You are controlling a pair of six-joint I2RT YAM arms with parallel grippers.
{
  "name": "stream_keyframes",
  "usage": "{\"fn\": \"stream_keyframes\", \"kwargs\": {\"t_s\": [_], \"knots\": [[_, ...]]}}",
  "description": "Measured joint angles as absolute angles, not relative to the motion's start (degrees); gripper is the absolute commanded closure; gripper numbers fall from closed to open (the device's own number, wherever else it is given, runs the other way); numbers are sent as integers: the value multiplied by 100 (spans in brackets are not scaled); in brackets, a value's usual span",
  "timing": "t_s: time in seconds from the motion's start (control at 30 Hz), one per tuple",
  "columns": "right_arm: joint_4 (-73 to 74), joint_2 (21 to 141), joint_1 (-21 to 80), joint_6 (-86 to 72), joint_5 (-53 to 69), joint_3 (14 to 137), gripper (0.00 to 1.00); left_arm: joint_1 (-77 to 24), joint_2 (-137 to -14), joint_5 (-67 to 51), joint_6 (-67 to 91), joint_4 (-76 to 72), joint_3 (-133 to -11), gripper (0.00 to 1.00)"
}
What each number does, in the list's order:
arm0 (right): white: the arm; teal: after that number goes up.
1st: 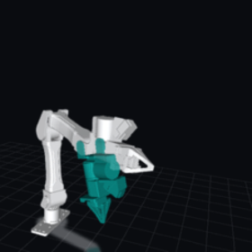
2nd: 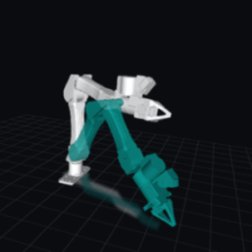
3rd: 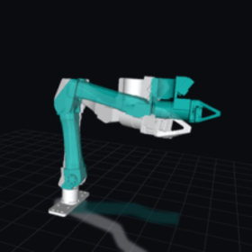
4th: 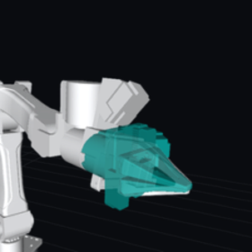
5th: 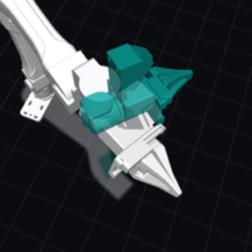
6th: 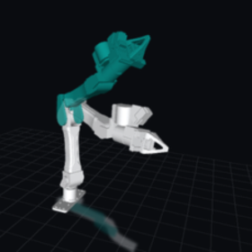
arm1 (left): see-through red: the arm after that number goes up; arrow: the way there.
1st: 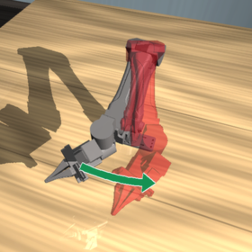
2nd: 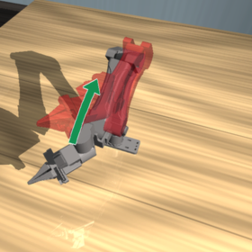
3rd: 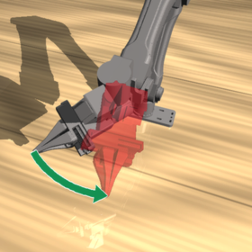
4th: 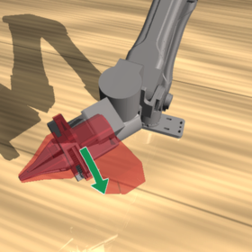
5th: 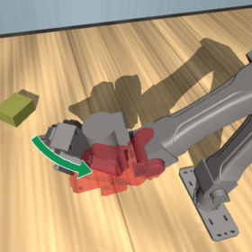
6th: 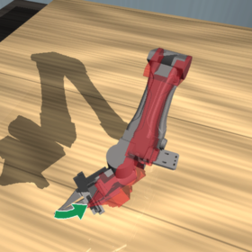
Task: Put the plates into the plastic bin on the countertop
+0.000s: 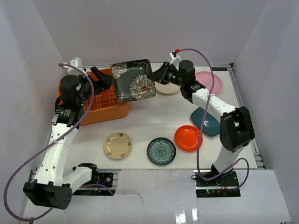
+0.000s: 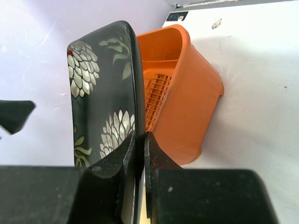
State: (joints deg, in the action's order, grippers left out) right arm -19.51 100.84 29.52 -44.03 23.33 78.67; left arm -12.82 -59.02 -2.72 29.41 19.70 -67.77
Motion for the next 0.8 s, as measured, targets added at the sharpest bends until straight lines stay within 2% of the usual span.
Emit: {"fn": "stream_keyframes", "kwargs": {"t_s": [0.2, 0.43, 0.53, 0.57, 0.67, 0.77, 0.8], "knots": [[-2108, 9994, 2692, -4637, 2646, 7730, 92, 99, -5752, -2206, 3498, 1522, -5922, 8], [-2263, 9996, 2716, -4888, 3028, 7721, 92, 187, -5916, -3780, 4042, 615, -5328, 13], [-2440, 10003, 2764, -5039, 3162, 7703, 92, 187, -6047, -4075, 4108, 362, -5325, 23], [-2517, 10014, 2803, -5096, 3212, 7703, 92, 187, -6114, -4143, 4115, 305, -5325, 35], [-2714, 10073, 2864, -5216, 3308, 7703, 92, 187, -6337, -4228, 4088, 228, -5325, 55], [-2757, 10112, 2915, -5238, 3336, 7697, 92, 187, -6521, -4250, 4038, 228, -5325, 67], [-2759, 10123, 2932, -5234, 3336, 7690, 92, 187, -6556, -4259, 4016, 242, -5325, 74]]}}
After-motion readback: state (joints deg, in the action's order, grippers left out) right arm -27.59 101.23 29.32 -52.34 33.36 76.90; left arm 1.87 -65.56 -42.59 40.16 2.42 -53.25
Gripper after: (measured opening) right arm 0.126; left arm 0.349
